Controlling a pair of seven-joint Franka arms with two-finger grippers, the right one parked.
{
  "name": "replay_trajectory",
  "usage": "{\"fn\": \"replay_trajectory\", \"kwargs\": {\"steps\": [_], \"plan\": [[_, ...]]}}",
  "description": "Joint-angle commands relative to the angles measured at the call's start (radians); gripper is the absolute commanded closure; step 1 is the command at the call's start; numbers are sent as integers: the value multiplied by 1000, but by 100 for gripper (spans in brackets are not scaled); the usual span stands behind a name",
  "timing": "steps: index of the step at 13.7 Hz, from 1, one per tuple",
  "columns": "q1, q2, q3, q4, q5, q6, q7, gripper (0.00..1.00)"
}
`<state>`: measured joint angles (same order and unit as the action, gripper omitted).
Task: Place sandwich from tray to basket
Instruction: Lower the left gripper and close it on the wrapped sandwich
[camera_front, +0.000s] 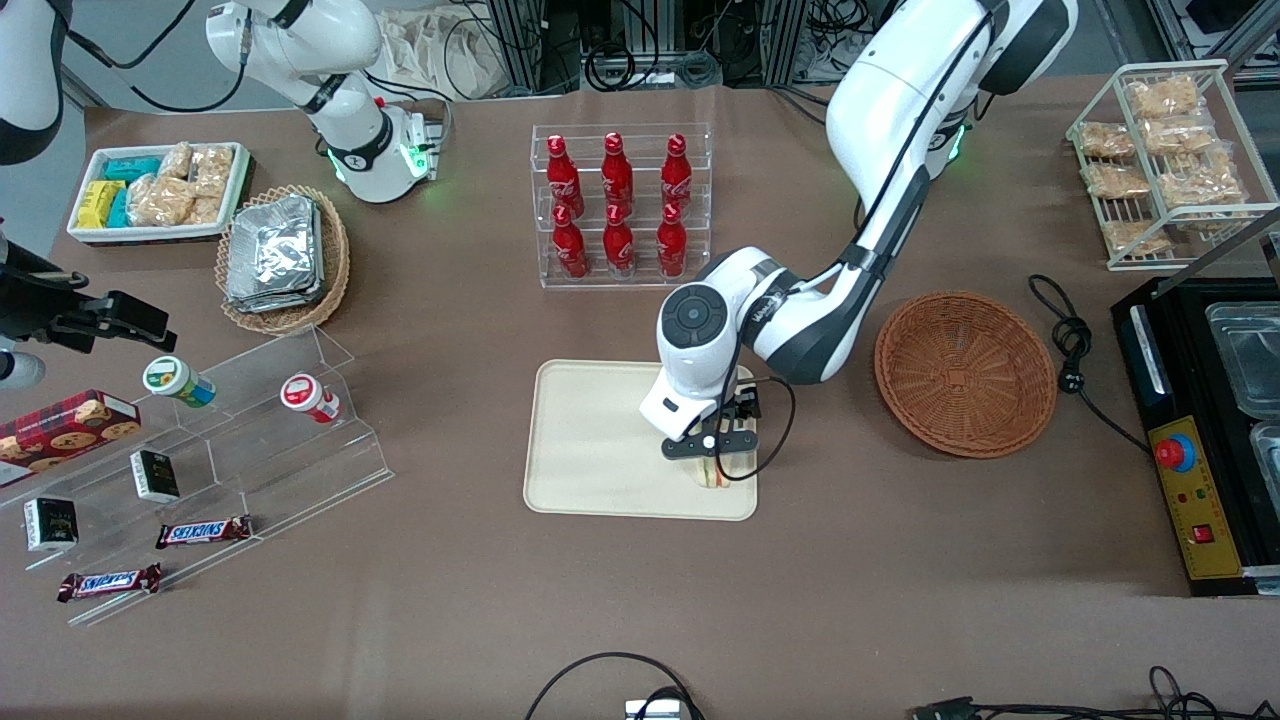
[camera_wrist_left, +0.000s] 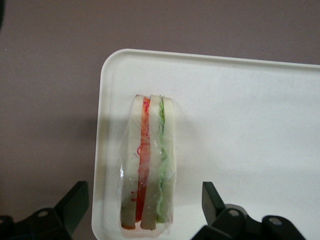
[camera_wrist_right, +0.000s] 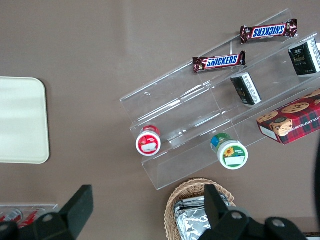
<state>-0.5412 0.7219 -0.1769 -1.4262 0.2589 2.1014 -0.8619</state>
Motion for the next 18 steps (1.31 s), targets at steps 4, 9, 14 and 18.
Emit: {"fn": "replay_trajectory", "kwargs": {"steps": [4, 9, 14, 18], "plan": [[-31, 34, 11, 9, 31, -1, -25, 0], [-36, 57, 14, 9, 53, -1, -25, 5], [-36, 62, 14, 9, 56, -3, -46, 43], [-26, 60, 14, 7, 56, -9, -66, 100]]}}
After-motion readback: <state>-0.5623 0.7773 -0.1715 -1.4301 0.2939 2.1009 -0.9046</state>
